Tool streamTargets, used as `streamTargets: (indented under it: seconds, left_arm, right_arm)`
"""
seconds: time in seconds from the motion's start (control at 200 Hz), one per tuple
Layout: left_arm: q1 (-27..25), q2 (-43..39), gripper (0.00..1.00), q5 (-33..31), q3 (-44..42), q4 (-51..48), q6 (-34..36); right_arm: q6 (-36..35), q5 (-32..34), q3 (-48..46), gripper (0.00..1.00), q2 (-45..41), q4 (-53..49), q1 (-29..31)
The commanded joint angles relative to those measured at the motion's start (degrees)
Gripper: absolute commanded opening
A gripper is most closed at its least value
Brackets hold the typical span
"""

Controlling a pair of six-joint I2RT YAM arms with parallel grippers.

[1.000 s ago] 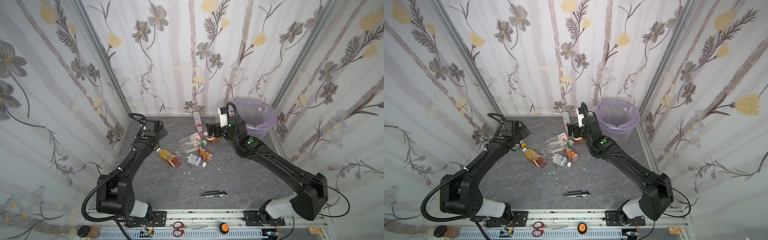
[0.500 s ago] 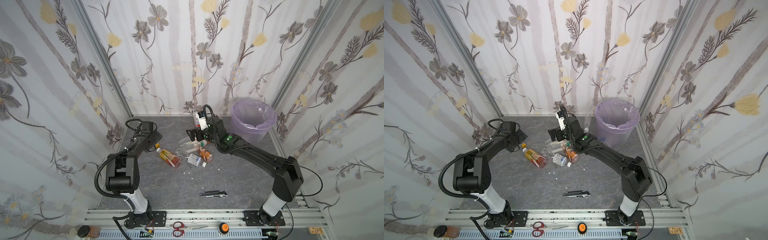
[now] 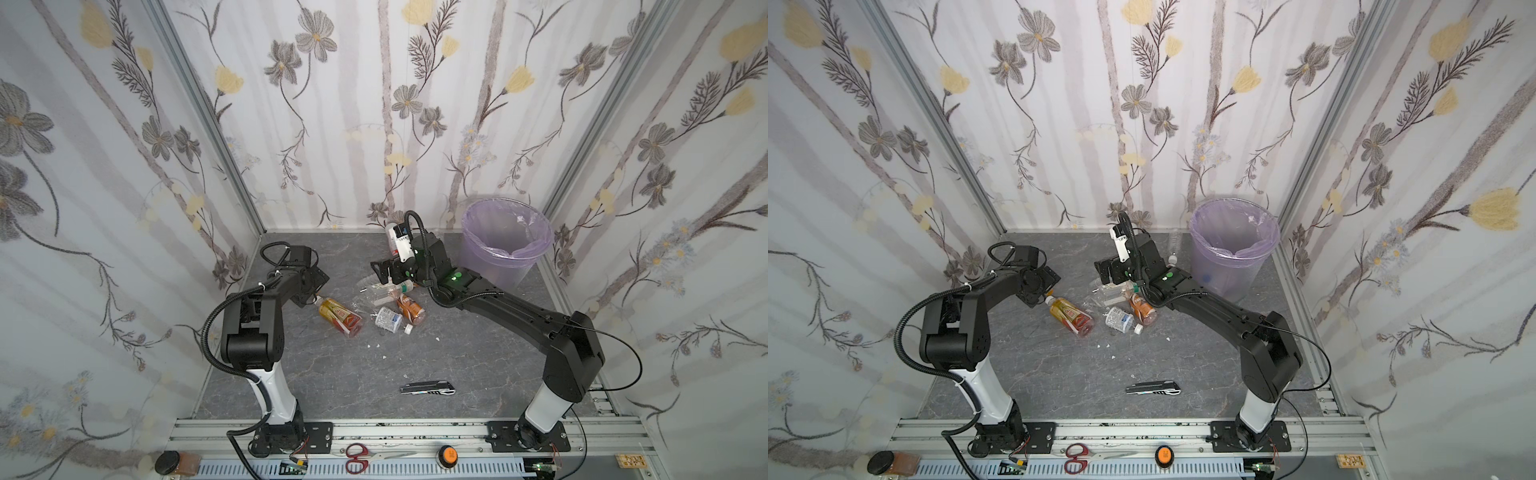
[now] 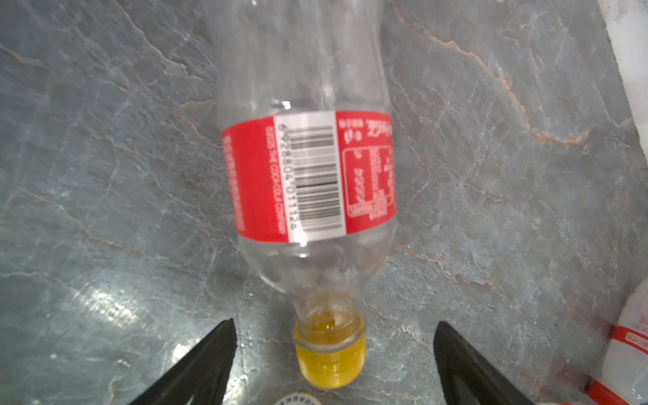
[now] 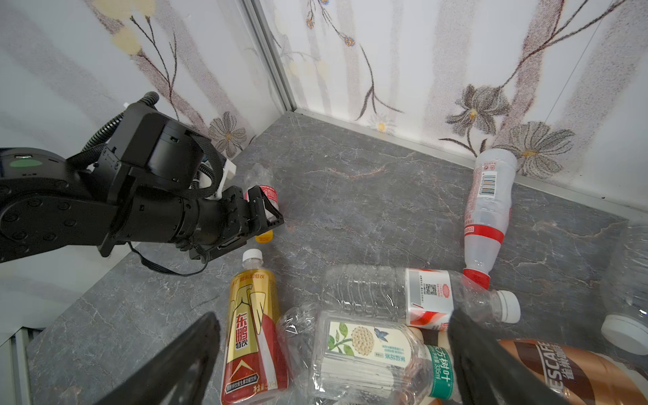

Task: Throw the plastic bottles in the bin
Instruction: 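Lower the left gripper and close it on the red-labelled bottle near its cap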

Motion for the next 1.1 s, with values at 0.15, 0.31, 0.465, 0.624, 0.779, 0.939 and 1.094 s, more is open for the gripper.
streamTargets:
  seconds: [0.15, 0.31, 0.465, 0.624, 0.779, 0.939, 1.094]
  left_arm:
    - [0.1, 1.2, 0.78, -4.2, 0.8, 0.0, 2.0]
    - [0.0, 1.8, 0.72, -4.9, 1.2, -0.1, 2.5]
    - [-0.4, 2.3, 0.68, -5.2, 1.7, 0.1, 3.0]
    - [-0.6, 2.7, 0.62, -6.0, 1.8, 0.1, 3.5]
    - [-0.8, 3.1, 0.59, -6.3, 1.8, 0.1, 4.0]
    - [-0.8, 3.5, 0.56, -6.7, 1.9, 0.1, 4.3]
    - [-0.9, 4.1, 0.53, -6.6, 2.0, 0.1, 4.4]
  right_arm:
    - [0.5, 0.5, 0.1, 1.00, -0.1, 1.3, 0.0]
    - [0.4, 0.5, 0.1, 1.00, 0.0, 1.3, 0.0]
    - [0.4, 0.8, 0.1, 1.00, -0.1, 1.2, 0.0]
    - [0.4, 0.9, 0.2, 1.00, -0.2, 0.8, 0.0]
    - [0.4, 1.1, 0.1, 1.00, -0.2, 0.6, 0.0]
    - [0.3, 1.3, 0.2, 1.00, -0.4, 0.3, 0.0]
    - [0.3, 1.4, 0.1, 1.00, -0.6, -0.1, 0.0]
